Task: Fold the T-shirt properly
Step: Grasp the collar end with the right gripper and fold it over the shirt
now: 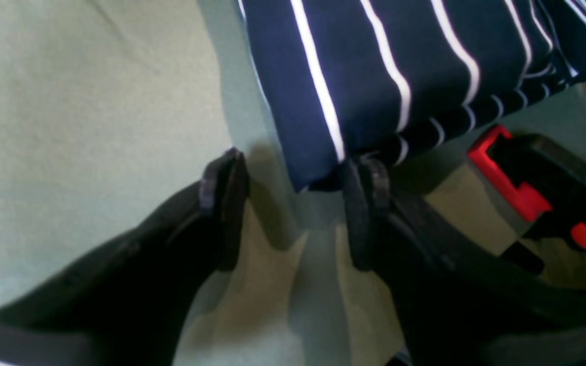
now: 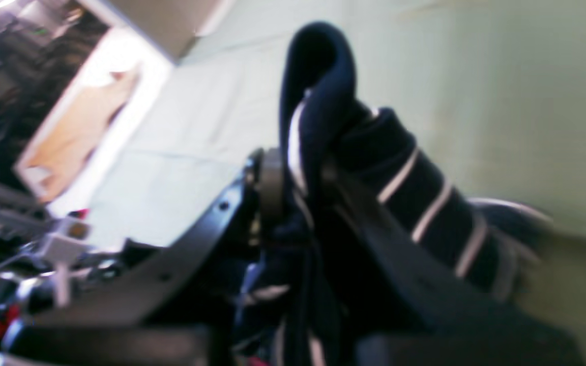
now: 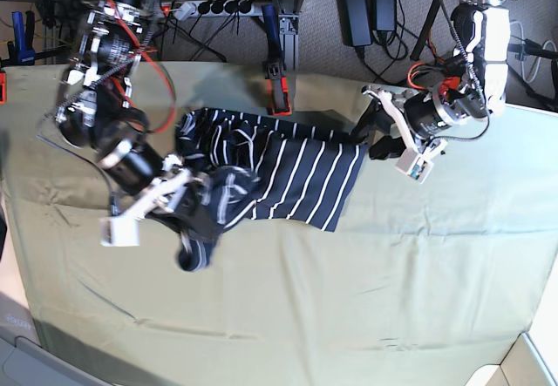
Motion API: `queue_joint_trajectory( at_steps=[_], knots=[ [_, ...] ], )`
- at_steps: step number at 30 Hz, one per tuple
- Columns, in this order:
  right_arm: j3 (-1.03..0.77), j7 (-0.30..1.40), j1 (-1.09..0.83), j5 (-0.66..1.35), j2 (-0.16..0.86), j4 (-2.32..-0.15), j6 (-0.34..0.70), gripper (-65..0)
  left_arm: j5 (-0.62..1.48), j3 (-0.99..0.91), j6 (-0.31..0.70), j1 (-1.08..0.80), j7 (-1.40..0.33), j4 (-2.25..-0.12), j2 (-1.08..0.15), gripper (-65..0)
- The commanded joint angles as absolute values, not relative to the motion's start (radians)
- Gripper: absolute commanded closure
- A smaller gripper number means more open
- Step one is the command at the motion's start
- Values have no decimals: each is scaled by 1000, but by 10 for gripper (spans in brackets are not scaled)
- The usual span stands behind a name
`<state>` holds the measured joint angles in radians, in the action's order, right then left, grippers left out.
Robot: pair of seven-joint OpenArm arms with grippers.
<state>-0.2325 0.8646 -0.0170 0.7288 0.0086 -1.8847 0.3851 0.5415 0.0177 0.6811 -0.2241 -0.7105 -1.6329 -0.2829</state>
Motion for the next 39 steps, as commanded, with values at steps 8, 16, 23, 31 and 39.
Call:
queue_joint_trajectory(
  at_steps=[8,16,23,31,39],
  knots=[
    [-30,818,38,596,-107,-1900,393,0,557,14,698,-213,-684,-1646,-291,-331],
    [148,702,41,429,-117,-1763,393,-176,577,14,698,-213,-684,-1646,-291,-331],
    [183,640,76,393,-116,-1723,393,-436,613,-16,698,-214,-686,-1647,-291,-331],
    [140,670,197,257,-113,-1874,393,-422,737,-161,698,-215,-778,-1648,-300,-330],
    [-12,660,326,130,-12,-1693,389,0,789,-162,698,-249,-813,-1648,-299,-168]
  ],
)
